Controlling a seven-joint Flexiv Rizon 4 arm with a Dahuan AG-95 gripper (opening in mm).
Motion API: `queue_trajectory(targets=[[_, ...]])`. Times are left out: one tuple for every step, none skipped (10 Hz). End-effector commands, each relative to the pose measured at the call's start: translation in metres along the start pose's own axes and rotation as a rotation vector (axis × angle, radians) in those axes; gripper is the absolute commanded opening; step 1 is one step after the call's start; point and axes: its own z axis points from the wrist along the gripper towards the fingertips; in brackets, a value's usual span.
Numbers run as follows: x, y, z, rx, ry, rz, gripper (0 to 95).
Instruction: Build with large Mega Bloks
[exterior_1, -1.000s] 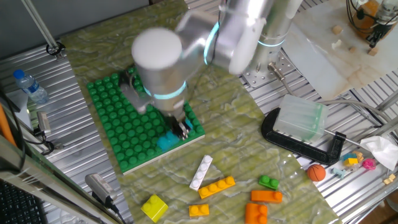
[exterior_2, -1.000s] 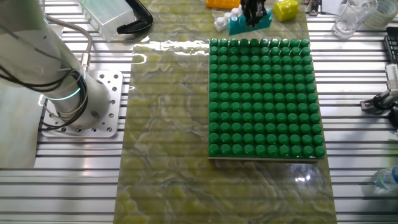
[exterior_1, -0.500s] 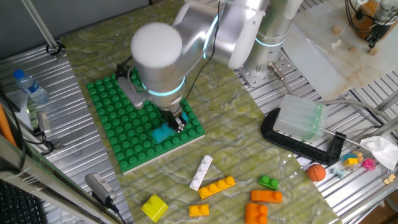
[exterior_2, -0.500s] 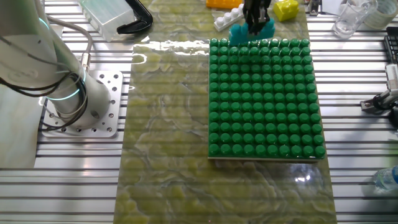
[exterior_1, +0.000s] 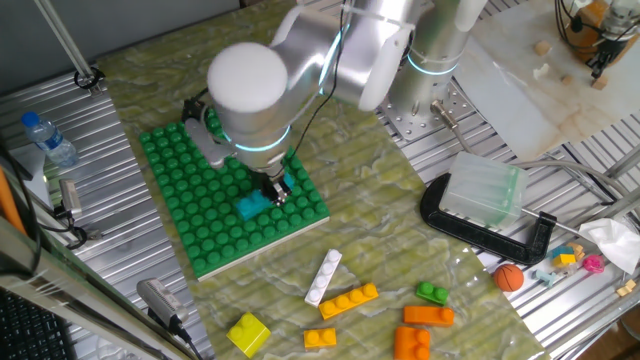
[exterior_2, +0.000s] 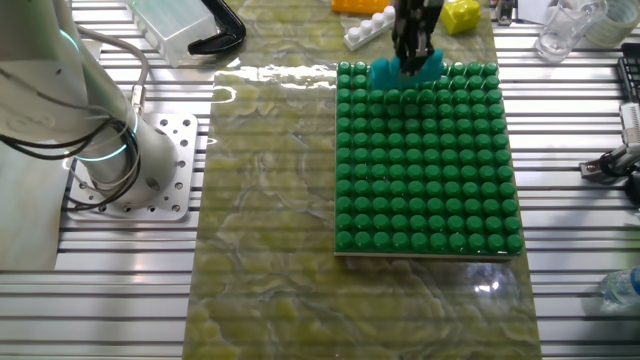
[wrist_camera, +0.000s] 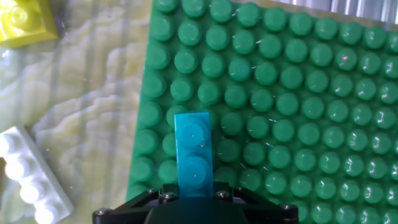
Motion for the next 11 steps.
queue_trajectory(targets=[[-0.007, -0.001, 0.007, -0.061, 0.001, 0.039, 0.0], [-0.010, -0.002, 0.009, -0.063, -0.001, 0.044, 0.0], [-0.014, -0.001, 0.010, -0.073, 0.001, 0.060, 0.0], [-0.014, 0.001, 0.010, -0.075, 0.002, 0.063, 0.0], [-0.015, 0.003, 0.010, -0.070, 0.003, 0.062, 0.0], [-0.015, 0.004, 0.011, -0.069, 0.002, 0.063, 0.0], [-0.016, 0.006, 0.012, -0.082, 0.003, 0.082, 0.0], [-0.016, 0.008, 0.014, -0.077, 0.004, 0.086, 0.0], [-0.016, 0.010, 0.017, -0.077, 0.005, 0.093, 0.0], [-0.014, 0.012, 0.021, -0.085, 0.007, 0.109, 0.0], [-0.013, 0.014, 0.024, -0.088, 0.009, 0.114, 0.0]])
